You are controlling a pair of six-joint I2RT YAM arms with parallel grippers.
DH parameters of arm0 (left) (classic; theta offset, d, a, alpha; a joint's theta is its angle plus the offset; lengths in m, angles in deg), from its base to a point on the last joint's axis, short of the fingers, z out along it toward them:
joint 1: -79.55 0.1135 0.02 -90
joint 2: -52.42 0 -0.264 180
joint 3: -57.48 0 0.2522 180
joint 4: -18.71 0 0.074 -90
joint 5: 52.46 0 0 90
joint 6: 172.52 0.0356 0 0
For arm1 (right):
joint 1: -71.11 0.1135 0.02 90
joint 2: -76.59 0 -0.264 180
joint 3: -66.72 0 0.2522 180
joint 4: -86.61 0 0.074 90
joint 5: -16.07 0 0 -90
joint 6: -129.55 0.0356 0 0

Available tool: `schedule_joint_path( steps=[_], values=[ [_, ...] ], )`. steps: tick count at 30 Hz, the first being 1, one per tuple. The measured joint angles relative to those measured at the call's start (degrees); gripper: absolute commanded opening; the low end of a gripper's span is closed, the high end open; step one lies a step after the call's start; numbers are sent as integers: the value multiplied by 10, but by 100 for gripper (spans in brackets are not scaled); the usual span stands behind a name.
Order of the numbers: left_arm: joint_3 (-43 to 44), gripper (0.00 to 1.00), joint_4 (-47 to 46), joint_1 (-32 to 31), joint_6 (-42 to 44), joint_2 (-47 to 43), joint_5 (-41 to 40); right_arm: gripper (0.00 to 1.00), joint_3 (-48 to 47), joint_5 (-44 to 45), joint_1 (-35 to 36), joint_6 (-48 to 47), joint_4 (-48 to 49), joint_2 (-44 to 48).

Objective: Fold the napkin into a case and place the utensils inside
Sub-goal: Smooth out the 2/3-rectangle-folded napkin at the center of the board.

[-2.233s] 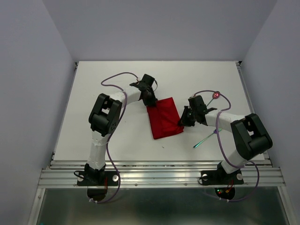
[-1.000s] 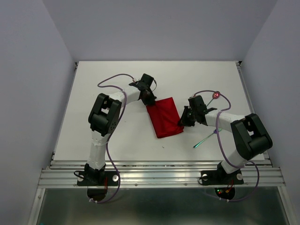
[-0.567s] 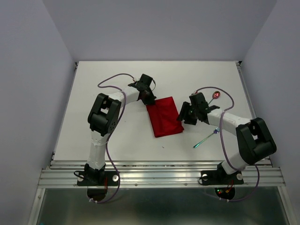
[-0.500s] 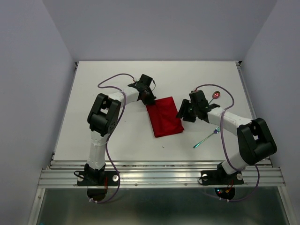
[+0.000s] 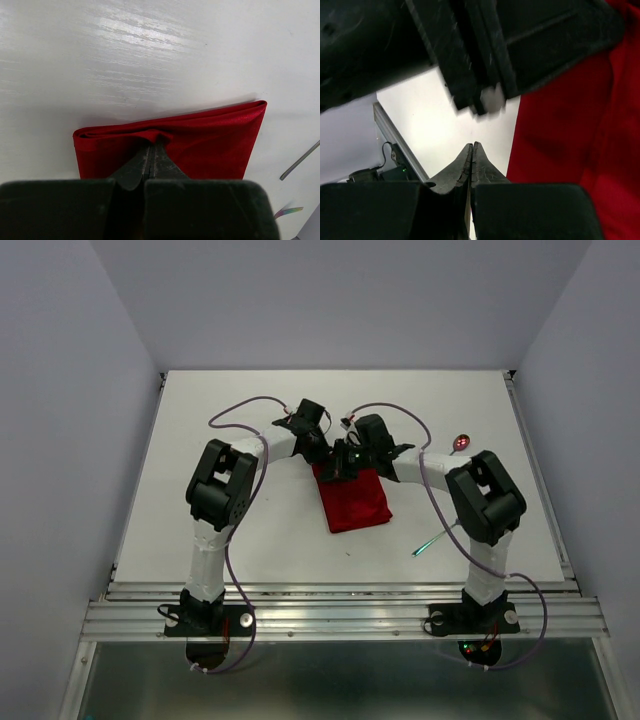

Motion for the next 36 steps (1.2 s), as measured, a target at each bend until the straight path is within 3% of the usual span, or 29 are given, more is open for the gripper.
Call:
schedule_joint_path(
  steps=[6, 14, 36],
  values=[
    [0, 0, 0, 3, 2, 0, 1, 1, -51, -52, -1, 0, 19, -80],
    [0, 0, 0, 8, 5, 0, 1, 1, -50, -62, -1, 4, 43, -106],
    [-2, 0, -1, 11, 8, -1, 0, 1, 102, -137, -2, 38, 183, -109]
  ],
)
